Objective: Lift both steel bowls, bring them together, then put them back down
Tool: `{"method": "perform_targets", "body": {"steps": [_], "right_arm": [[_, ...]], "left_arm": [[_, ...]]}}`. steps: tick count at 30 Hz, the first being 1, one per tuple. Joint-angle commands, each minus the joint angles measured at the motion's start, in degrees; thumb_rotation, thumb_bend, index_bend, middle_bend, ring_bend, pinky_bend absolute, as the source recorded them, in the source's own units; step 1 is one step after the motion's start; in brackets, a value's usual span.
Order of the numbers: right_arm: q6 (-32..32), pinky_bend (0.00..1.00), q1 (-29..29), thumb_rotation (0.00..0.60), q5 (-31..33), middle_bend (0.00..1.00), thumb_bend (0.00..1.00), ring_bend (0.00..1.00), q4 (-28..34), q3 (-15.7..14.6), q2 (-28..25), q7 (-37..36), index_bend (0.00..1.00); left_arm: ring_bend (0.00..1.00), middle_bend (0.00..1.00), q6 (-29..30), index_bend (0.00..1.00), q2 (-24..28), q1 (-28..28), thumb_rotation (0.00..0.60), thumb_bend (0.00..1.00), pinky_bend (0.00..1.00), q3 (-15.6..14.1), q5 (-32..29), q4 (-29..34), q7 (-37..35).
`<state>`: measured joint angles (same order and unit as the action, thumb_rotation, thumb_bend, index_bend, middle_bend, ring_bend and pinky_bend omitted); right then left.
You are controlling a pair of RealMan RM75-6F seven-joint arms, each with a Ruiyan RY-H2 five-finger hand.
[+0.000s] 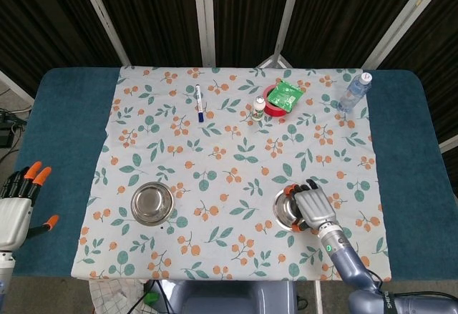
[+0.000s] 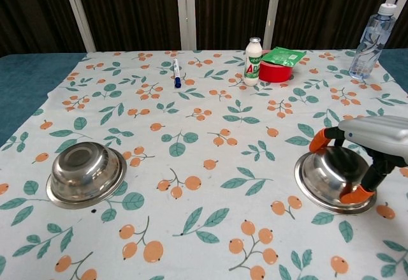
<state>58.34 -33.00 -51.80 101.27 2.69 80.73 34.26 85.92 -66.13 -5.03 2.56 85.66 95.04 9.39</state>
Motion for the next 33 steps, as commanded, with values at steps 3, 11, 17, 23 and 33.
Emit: {"method": "perform_targets", "body": {"steps": [3,11,17,23,33], "right_arm": [[0.49,0.12,0.13,0.6,-0.88,0.39,0.2,0.49,1.69,0.48,-1.61,-1.55,0.47],[1.16,0.12,0.48,0.6,-2.3,0.39,0.21,0.49,3.54,0.66,-4.58,-3.35,0.47],[1.98,0.12,0.71,0.6,-3.85,0.39,0.21,0.49,4.6,1.1,-5.79,-4.87,0.47],[3.09,0.12,1.1,0.6,-4.88,0.39,0.21,0.49,6.06,1.4,-7.35,-5.8,0.47],[3.68,0.12,1.28,0.6,-4.8,0.39,0.21,0.49,6.99,1.5,-8.64,-6.25,0.47]], "left_arm": [[0.05,0.05,1.22,0.13,-0.67,-0.03,0.6,0.31,0.18,-0.01,1.61,-0.93,0.17],[0.05,0.06,-0.61,0.14,-2.08,-0.97,0.6,0.24,0.18,-1.17,3.14,-0.07,2.52],[0.05,0.06,-5.99,0.14,-3.19,-3.79,0.6,0.19,0.18,-1.51,2.78,4.26,7.24],[0.05,0.06,-13.63,0.14,-5.99,-7.74,0.6,0.17,0.18,-0.39,-2.26,7.39,14.53],[0.0,0.0,-24.0,0.12,-11.29,-14.65,0.6,0.1,0.11,2.04,-13.44,8.75,25.18]]}}
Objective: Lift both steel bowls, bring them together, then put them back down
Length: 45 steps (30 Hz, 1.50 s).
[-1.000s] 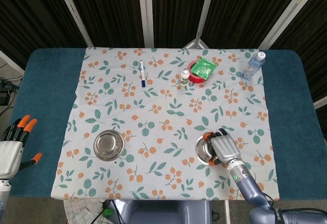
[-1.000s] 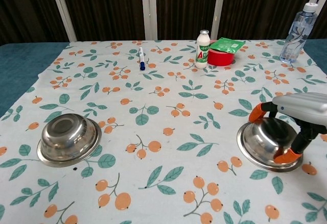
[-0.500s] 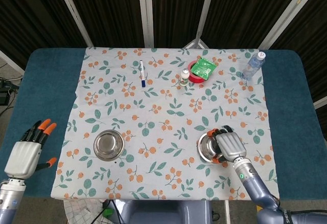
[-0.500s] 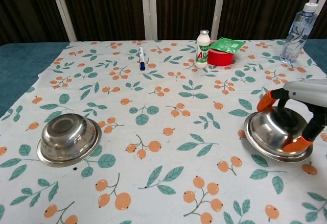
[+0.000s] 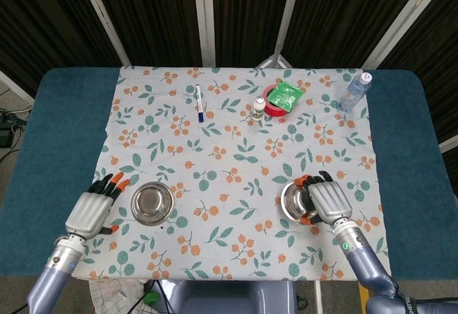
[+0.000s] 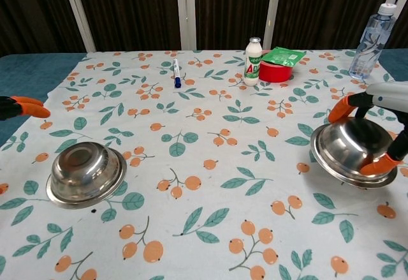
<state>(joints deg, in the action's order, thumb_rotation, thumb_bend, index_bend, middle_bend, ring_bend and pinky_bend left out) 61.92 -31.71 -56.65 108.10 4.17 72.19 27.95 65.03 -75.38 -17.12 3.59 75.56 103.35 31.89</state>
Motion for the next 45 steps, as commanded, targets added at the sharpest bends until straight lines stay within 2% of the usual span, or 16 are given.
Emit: {"method": "perform_targets", "body": {"steps": [1,7,17,29,34,45], "right_arm": [[0.18,0.12,-0.02,0.6,0.1,0.39,0.21,0.49,0.26,0.03,-0.16,0.1,0.47],[0.55,0.12,0.05,0.6,0.47,0.39,0.21,0.49,0.61,0.08,-0.61,0.16,0.47],[0.5,0.12,0.13,0.6,0.98,0.39,0.21,0.49,0.44,0.16,-1.39,-0.58,0.47],[0.74,0.12,0.44,0.6,0.49,0.39,0.21,0.49,0.54,0.24,-2.54,-1.7,0.47],[0.79,0.12,0.46,0.6,0.46,0.39,0.21,0.49,0.67,0.26,-2.87,-1.81,0.47],[1.34,0.12,0.28,0.6,1.1,0.39,0.21,0.49,1.38,0.38,-3.1,-0.84,0.47]], "left_arm": [[0.0,0.0,-3.79,0.12,-2.5,-3.2,0.6,0.1,0.09,1.2,-4.27,0.33,3.6],[0.0,0.0,-5.44,0.12,-5.37,-5.91,0.6,0.1,0.08,1.96,-8.11,-0.21,7.32],[0.0,0.0,-6.74,0.13,-9.8,-9.28,0.6,0.12,0.09,1.44,-11.62,-3.29,10.74],[0.03,0.0,-5.69,0.16,-13.16,-10.98,0.6,0.16,0.17,-0.04,-11.32,-6.38,11.51],[0.05,0.05,-4.85,0.17,-13.48,-11.15,0.6,0.17,0.18,-0.39,-10.38,-7.19,10.47],[0.06,0.06,-4.33,0.18,-12.2,-11.63,0.6,0.17,0.18,-0.97,-12.23,-6.29,10.73]]}}
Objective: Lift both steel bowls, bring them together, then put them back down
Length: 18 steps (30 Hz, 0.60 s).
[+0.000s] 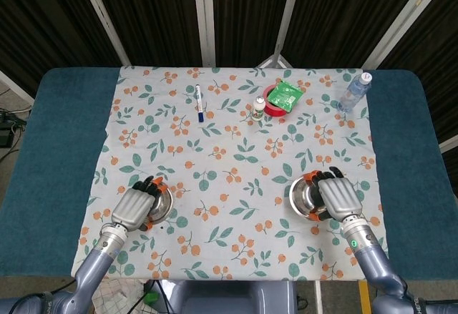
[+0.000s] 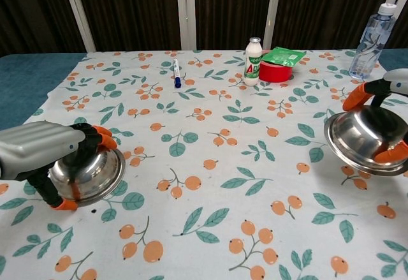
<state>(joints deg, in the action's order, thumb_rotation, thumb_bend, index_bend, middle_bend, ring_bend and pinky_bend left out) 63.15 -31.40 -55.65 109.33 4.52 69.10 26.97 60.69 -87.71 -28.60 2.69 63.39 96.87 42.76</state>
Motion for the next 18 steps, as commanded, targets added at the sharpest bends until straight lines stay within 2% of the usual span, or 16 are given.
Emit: {"method": "perform_targets", "body": {"steps": [1,12,18], "right_arm": [[0.22,0.12,-0.04,0.6,0.15,0.39,0.21,0.49,0.26,0.04,-0.04,0.3,0.47],[0.89,0.12,-0.22,0.6,1.37,0.39,0.21,0.49,0.89,0.12,-0.34,1.65,0.47],[0.98,0.12,-0.36,0.6,1.77,0.39,0.21,0.49,0.97,0.19,-0.38,1.9,0.47]], "left_arm": [[0.06,0.06,0.11,0.18,0.1,-0.22,0.6,0.17,0.18,-0.05,0.09,0.23,-0.32],[0.08,0.09,1.27,0.19,0.55,-0.57,0.6,0.17,0.2,-0.21,1.72,0.57,-2.5],[0.08,0.09,0.78,0.19,0.85,-1.08,0.6,0.17,0.2,-0.43,0.05,0.95,-1.62]]}}
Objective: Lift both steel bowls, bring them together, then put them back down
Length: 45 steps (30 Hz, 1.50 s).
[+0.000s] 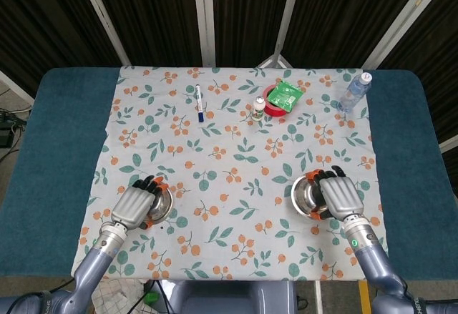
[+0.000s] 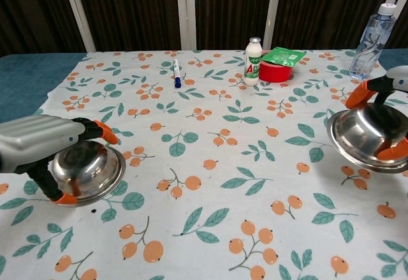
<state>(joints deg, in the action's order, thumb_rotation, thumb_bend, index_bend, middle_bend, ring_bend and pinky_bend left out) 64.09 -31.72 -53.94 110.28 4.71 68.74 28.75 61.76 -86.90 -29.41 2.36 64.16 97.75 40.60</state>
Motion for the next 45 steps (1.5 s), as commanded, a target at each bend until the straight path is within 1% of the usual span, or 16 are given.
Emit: {"method": "perform_targets", "body": {"steps": [1,6,10,16,21,24,29,30,33,34,37,40,45], "right_arm": [[0.05,0.12,-0.07,0.6,0.12,0.39,0.21,0.49,0.05,0.02,-0.02,0.14,0.47],[0.26,0.12,-0.13,0.6,0.49,0.39,0.21,0.49,0.25,0.15,-0.21,0.29,0.47],[0.29,0.12,-0.19,0.6,0.75,0.39,0.21,0.49,0.35,0.28,-0.38,0.24,0.47],[0.1,0.12,-0.23,0.6,0.9,0.39,0.21,0.49,-0.01,0.22,-0.26,-0.01,0.48],[0.23,0.12,-0.21,0.6,0.73,0.39,0.21,0.49,0.02,0.24,-0.36,-0.16,0.48],[0.37,0.12,-0.22,0.6,0.7,0.39,0.21,0.49,0.14,0.23,-0.51,-0.01,0.48],[0.52,0.12,-0.23,0.6,0.88,0.39,0.21,0.49,0.33,0.26,-0.63,0.08,0.48],[0.51,0.12,-0.25,0.6,0.94,0.39,0.21,0.49,0.31,0.24,-0.61,0.16,0.48],[0.42,0.12,-0.26,0.6,1.17,0.39,0.21,0.49,0.19,0.18,-0.54,0.12,0.48],[0.45,0.12,-0.25,0.6,1.23,0.39,0.21,0.49,0.11,0.2,-0.53,0.1,0.48],[0.53,0.12,-0.2,0.6,1.18,0.39,0.21,0.49,0.04,0.23,-0.54,-0.09,0.48],[0.7,0.12,-0.11,0.6,0.91,0.39,0.21,0.49,0.21,0.23,-0.76,-0.22,0.48],[0.92,0.12,-0.03,0.6,0.51,0.39,0.21,0.49,0.63,0.43,-1.2,-0.59,0.48]], "left_arm": [[0.08,0.09,-0.4,0.19,0.03,-0.38,0.6,0.17,0.2,-0.15,-1.09,0.06,0.83],[0.08,0.1,-1.03,0.19,-0.28,-1.09,0.6,0.17,0.2,-0.36,-2.92,0.08,2.07],[0.13,0.13,-1.06,0.19,-0.31,-1.48,0.6,0.18,0.24,-0.53,-4.07,0.3,3.2],[0.23,0.23,0.17,0.28,-0.79,-1.85,0.6,0.25,0.34,-0.3,-4.8,0.4,4.21],[0.29,0.31,1.11,0.35,-1.07,-1.96,0.6,0.3,0.41,-0.16,-4.81,0.24,4.05],[0.3,0.33,1.62,0.37,-0.98,-2.04,0.6,0.31,0.42,-0.02,-5.34,0.23,4.27],[0.3,0.33,2.15,0.41,-0.99,-2.2,0.6,0.31,0.42,-0.04,-5.79,0.04,4.61],[0.3,0.33,2.25,0.41,-1.08,-2.24,0.6,0.31,0.44,-0.08,-5.85,-0.08,4.74],[0.33,0.33,2.26,0.42,-1.45,-2.35,0.6,0.32,0.6,-0.18,-6.01,-0.35,4.65],[0.33,0.33,2.36,0.42,-1.58,-2.37,0.6,0.33,0.63,-0.16,-6.06,-0.48,4.6],[0.35,0.33,2.77,0.42,-1.87,-2.42,0.6,0.33,0.63,-0.05,-5.78,-0.74,4.28],[0.35,0.33,3.44,0.42,-1.95,-2.31,0.6,0.33,0.62,-0.03,-5.07,-0.91,3.76],[0.35,0.33,3.91,0.42,-0.87,-2.1,0.6,0.33,0.61,0.25,-3.68,-0.06,1.55]]}}
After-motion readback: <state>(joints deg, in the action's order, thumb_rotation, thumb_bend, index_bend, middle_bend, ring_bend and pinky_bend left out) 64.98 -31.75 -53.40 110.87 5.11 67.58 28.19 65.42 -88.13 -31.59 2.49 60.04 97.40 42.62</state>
